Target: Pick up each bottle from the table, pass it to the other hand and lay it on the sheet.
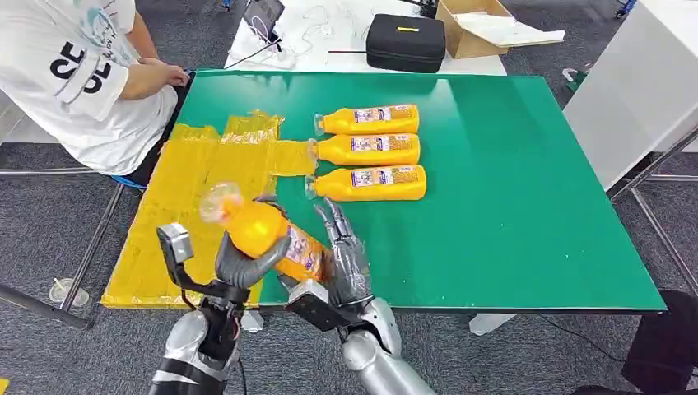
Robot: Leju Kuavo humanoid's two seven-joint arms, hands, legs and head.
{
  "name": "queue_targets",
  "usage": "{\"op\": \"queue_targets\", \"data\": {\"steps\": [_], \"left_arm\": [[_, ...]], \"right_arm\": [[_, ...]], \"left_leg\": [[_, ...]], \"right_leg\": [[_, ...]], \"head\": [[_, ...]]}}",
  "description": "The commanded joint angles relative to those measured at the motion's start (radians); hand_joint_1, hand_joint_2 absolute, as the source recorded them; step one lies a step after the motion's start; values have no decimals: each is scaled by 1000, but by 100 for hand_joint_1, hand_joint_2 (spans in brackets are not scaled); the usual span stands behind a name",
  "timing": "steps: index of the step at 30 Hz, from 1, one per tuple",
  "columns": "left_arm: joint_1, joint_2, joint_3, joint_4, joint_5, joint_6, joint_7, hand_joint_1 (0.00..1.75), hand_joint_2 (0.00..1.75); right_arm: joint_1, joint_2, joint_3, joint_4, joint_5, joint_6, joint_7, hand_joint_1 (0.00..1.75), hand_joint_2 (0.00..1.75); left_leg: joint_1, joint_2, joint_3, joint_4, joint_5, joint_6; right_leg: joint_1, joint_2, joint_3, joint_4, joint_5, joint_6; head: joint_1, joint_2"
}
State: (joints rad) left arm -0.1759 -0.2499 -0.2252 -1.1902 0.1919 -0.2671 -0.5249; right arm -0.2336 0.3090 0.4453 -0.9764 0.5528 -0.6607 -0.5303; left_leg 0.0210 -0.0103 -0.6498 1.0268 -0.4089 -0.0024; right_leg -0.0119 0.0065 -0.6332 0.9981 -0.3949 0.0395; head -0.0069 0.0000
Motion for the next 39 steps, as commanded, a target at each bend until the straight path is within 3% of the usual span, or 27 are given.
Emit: {"op": "queue_targets", "data": {"steps": [1,25,29,32,33,34,35,36,39], "left_arm": [[-42,20,129,7,0,22,11,175,175],[-59,28,148,8,-12,51,-2,175,175],[-145,37,227,34,-135,278,-59,175,175],[-249,77,233,105,-383,544,-122,175,175],[-305,106,222,172,-560,720,-125,175,175],[-385,186,140,324,-770,881,7,175,175],[-478,256,13,485,-1147,965,160,175,175],[-519,259,40,559,-1371,965,150,175,175],[-557,267,34,662,-1563,965,165,175,175]], "right_arm": [[7,-42,-77,-137,-17,-5,10,0,0],[12,-39,-86,-156,-36,-15,-6,0,0],[61,-45,-66,-304,-110,-14,-60,0,0],[89,-49,-9,-429,-170,-31,-137,0,0],[97,-46,11,-478,-183,-37,-168,0,0],[90,-54,49,-499,-203,-31,-168,0,0],[63,-62,85,-483,-228,-11,-160,0,0],[43,-60,107,-462,-236,-15,-155,0,0],[22,-65,123,-424,-260,-11,-165,0,0]], "left_leg": [[-1,2,3,-1,-1,1],[0,1,4,0,-1,1],[0,0,2,0,0,0],[0,0,2,1,0,0],[0,0,4,1,-1,0],[0,-1,2,1,0,0],[0,-2,1,0,1,0],[0,-3,2,0,2,0],[1,0,3,-1,3,-1]], "right_leg": [[0,1,2,0,0,-1],[1,0,4,0,-1,-2],[0,-1,2,1,-1,-2],[1,-1,1,1,-1,-2],[1,-1,3,1,-1,-3],[1,-2,1,1,-1,-2],[1,-2,1,1,-1,-2],[1,-4,2,1,0,-2],[1,0,2,0,1,-2]], "head": [[-2,0],[0,0],[0,0],[0,0],[-1,0],[0,0],[0,0],[0,0],[0,0]]}}
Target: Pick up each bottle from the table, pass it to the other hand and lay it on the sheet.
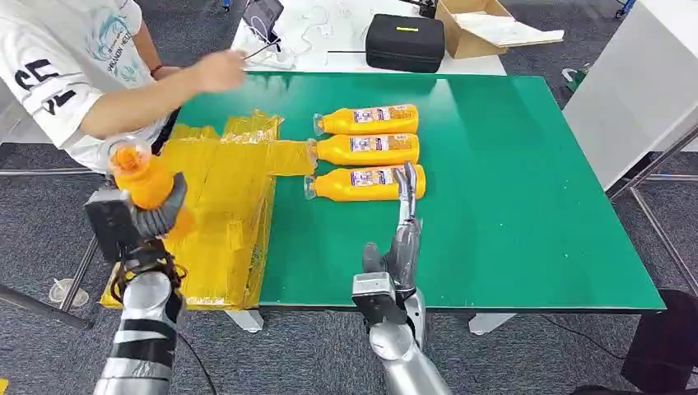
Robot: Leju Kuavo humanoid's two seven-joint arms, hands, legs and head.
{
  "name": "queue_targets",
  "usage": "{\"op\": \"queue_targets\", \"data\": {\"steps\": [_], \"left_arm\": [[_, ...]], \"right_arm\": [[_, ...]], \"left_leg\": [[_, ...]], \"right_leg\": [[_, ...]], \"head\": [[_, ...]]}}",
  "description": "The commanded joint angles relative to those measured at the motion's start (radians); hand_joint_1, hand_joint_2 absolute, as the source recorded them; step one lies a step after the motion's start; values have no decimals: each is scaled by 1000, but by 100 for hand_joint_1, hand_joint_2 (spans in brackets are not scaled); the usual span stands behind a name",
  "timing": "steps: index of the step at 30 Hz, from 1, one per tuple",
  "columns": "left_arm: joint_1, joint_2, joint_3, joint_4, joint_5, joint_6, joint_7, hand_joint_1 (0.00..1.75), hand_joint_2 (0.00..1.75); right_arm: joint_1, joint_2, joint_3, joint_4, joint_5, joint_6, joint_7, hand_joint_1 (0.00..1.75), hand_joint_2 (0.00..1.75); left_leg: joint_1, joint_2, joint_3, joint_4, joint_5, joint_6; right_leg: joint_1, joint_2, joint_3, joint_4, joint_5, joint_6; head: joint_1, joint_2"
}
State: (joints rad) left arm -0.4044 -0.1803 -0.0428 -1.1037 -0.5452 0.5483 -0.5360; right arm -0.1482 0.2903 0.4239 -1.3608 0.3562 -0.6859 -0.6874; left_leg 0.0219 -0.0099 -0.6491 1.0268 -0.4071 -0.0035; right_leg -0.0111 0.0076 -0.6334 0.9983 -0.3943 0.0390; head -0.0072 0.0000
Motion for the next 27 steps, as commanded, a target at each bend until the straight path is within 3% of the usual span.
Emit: {"op": "queue_targets", "data": {"steps": [1,11,27], "left_arm": [[-335,191,-142,602,-824,150,165,175,175],[-346,195,-153,661,-849,146,174,175,175],[-352,231,-213,719,-895,-6,181,175,175]], "right_arm": [[-66,-48,146,-34,-64,16,-10,0,0],[-62,-47,152,-13,-73,35,-9,0,0],[-44,-47,141,-18,-80,65,-7,0,0]], "left_leg": [[0,1,5,-1,1,0],[-1,2,4,-1,1,-1],[0,1,3,-1,1,-1]], "right_leg": [[1,-1,4,-1,0,-2],[0,1,3,0,1,-4],[1,1,2,0,1,-4]], "head": [[0,0],[0,0],[0,0]]}}
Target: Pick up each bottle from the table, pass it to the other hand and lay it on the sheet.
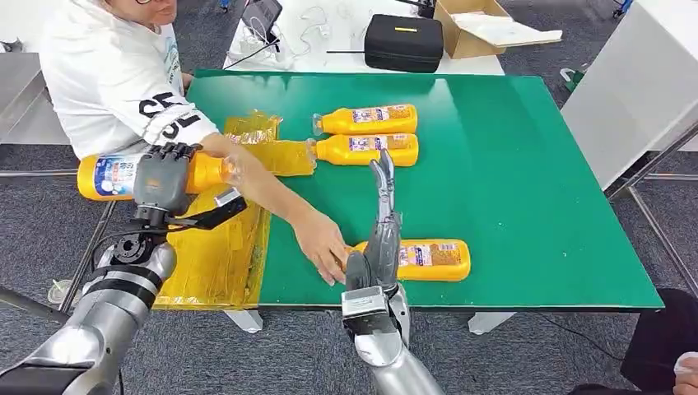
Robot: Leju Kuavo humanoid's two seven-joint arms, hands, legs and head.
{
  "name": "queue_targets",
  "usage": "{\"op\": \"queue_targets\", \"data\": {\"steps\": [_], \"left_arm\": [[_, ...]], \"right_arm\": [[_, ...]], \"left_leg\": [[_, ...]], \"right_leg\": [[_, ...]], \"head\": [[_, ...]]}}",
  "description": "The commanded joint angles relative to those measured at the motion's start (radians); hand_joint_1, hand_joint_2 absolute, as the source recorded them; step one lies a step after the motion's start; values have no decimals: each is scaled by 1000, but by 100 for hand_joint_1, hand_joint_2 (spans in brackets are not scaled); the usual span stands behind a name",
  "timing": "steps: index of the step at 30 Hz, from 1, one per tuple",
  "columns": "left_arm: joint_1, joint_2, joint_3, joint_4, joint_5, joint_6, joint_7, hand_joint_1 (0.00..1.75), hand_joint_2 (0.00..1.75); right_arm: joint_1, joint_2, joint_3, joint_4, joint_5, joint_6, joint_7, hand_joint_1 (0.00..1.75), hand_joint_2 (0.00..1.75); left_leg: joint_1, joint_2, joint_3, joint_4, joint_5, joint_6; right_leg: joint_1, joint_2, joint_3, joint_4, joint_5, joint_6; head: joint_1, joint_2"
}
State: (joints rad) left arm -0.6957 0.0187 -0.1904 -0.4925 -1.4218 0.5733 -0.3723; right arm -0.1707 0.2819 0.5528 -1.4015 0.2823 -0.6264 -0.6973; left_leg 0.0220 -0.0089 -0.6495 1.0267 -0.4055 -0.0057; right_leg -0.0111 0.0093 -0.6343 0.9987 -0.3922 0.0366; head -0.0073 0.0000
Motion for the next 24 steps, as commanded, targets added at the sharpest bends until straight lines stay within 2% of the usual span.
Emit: {"op": "queue_targets", "data": {"steps": [1,3,4,5,10,11,12,17,24], "left_arm": [[-57,34,-65,115,-12,-49,9,175,175],[-55,35,-64,123,-12,-68,7,175,175],[-54,36,-65,124,-11,-77,9,175,175],[-54,34,-57,134,6,-115,-3,175,175],[-55,34,-58,146,8,-120,-3,175,175],[-55,34,-58,146,8,-120,-3,175,175],[-57,33,-58,147,9,-127,-4,175,175],[-52,40,-48,163,39,-233,-15,175,175],[-17,35,-44,180,54,-272,-22,175,175]], "right_arm": [[-20,-38,12,23,-6,11,4,0,0],[-21,-38,13,26,-13,15,4,0,0],[-20,-38,13,26,-12,18,4,0,0],[-20,-37,14,29,-9,23,5,0,0],[-19,-36,14,31,-9,25,6,0,0],[-19,-36,14,31,-9,25,6,0,0],[-20,-35,14,31,-9,25,6,0,0],[-23,-32,16,43,-4,42,13,0,0],[-25,-25,19,63,-5,49,14,0,0]], "left_leg": [[0,0,2,0,-1,1],[0,1,6,-1,-2,2],[0,1,2,0,-1,1],[0,1,4,-1,-1,1],[0,0,2,0,-1,1],[0,1,7,-1,-2,2],[0,0,3,0,-1,1],[0,1,3,0,-1,1],[0,2,5,-1,-2,1]], "right_leg": [[1,-1,2,-1,-1,-1],[1,-1,6,-1,-2,-2],[1,0,2,-1,0,-1],[1,0,4,-1,-1,-1],[1,-1,2,-1,-1,-1],[1,-2,7,-1,-2,-2],[1,-1,3,-1,-1,-1],[1,-1,3,-1,-1,-1],[1,0,5,-1,-1,-1]], "head": [[0,0],[0,0],[0,0],[0,0],[0,0],[0,0],[0,0],[0,0],[0,0]]}}
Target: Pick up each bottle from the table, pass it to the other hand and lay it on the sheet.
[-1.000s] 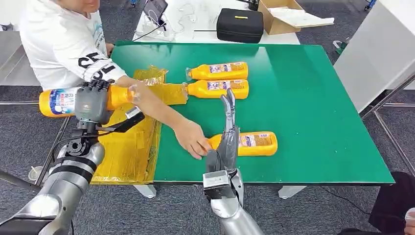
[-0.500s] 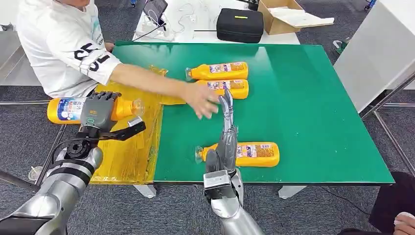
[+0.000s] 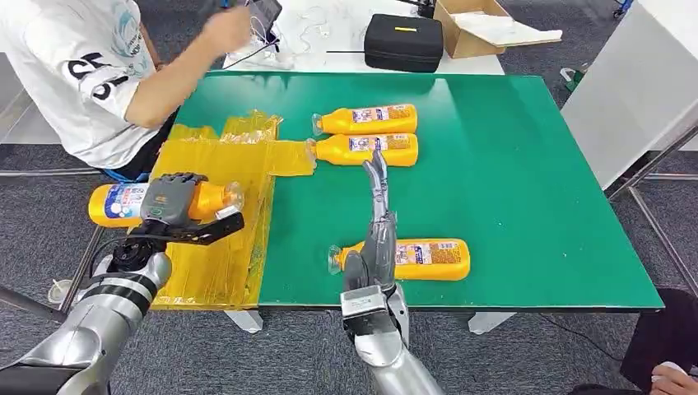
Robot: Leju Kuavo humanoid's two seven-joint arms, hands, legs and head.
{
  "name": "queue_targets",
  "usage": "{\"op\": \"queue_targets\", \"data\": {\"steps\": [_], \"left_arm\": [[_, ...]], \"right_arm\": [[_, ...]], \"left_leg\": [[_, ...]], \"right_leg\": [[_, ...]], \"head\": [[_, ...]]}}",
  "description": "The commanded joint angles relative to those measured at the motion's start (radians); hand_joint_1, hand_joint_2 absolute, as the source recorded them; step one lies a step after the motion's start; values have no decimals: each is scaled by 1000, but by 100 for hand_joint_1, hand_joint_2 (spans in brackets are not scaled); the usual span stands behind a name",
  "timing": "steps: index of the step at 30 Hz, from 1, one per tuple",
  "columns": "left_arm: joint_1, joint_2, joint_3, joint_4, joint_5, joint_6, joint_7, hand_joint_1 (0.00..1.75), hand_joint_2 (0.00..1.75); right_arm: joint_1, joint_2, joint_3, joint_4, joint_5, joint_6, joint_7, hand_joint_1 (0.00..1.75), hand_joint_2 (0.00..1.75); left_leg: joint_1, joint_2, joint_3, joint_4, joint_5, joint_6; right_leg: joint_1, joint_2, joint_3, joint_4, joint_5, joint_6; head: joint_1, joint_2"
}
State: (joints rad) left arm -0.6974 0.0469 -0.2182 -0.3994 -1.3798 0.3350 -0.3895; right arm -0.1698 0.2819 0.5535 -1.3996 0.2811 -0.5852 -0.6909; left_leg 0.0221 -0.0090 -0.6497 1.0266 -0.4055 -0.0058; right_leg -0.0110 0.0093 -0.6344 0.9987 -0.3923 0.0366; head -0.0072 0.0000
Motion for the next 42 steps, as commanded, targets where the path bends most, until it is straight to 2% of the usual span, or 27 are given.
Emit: {"op": "queue_targets", "data": {"steps": [1,11,13,14,16,18,20,25,26,31,32,40,41,42], "left_arm": [[-15,7,-17,87,12,-34,-5,175,175],[-11,5,-19,88,11,-39,-7,175,175],[15,-7,-19,93,17,-50,-11,175,175],[22,5,-18,104,55,-191,-73,175,175],[25,6,-19,106,56,-199,-77,175,175],[31,7,-12,107,73,-226,-88,173,175],[33,11,-14,110,88,-281,-92,0,175],[36,13,-12,112,95,-294,-97,0,175],[35,13,-12,113,99,-307,-101,0,0],[35,13,-10,112,103,-313,-104,0,0],[35,13,-10,112,103,-313,-104,0,0],[35,13,-10,112,103,-313,-104,0,0],[37,13,-2,109,119,-327,-113,0,0],[37,14,2,108,127,-336,-117,0,0]], "right_arm": [[-26,-25,18,61,-4,8,8,0,0],[-26,-24,19,63,-4,8,8,0,0],[-30,-21,20,76,-4,13,10,0,0],[-35,-15,18,97,-5,26,10,0,0],[-36,-15,18,99,-5,28,10,0,0],[-37,-13,17,103,-6,30,10,0,0],[-40,-11,17,110,-6,35,10,0,0],[-41,-10,17,113,-7,37,10,0,0],[-43,-10,16,116,-7,38,10,0,0],[-43,-10,16,117,-7,38,10,0,0],[-43,-10,16,117,-7,38,10,0,0],[-43,-10,16,117,-7,38,10,0,0],[-44,-9,15,119,-7,40,10,0,175],[-44,-8,15,121,-8,42,10,0,175]], "left_leg": [[0,2,6,-1,-2,1],[0,2,7,-2,-2,2],[0,1,3,-1,-1,1],[0,2,6,-1,-2,2],[0,1,2,-1,-1,1],[0,1,5,-1,-1,1],[0,2,4,-1,-1,1],[-1,2,4,-1,-1,1],[-1,3,6,-2,-2,1],[-1,1,5,-1,-1,1],[-1,3,9,-2,-2,2],[0,1,4,-1,-1,1],[-1,2,6,-2,-1,1],[0,1,5,-1,-1,1]], "right_leg": [[1,0,5,-1,-1,-1],[1,0,7,-2,-2,-1],[0,0,3,-1,0,-1],[0,1,6,-2,-1,-1],[0,0,2,-1,0,-1],[0,0,4,-1,-1,-1],[0,1,4,-1,-1,-1],[0,1,4,-1,0,-1],[0,2,6,-1,-1,-1],[0,1,5,-1,0,-1],[0,1,8,-2,-1,-2],[0,1,5,-1,0,-1],[0,1,6,-1,-1,-1],[0,1,5,-1,0,-1]], "head": [[0,0],[0,0],[0,0],[0,0],[0,0],[0,0],[0,0],[0,0],[0,0],[0,0],[0,0],[0,0],[0,0],[0,0]]}}
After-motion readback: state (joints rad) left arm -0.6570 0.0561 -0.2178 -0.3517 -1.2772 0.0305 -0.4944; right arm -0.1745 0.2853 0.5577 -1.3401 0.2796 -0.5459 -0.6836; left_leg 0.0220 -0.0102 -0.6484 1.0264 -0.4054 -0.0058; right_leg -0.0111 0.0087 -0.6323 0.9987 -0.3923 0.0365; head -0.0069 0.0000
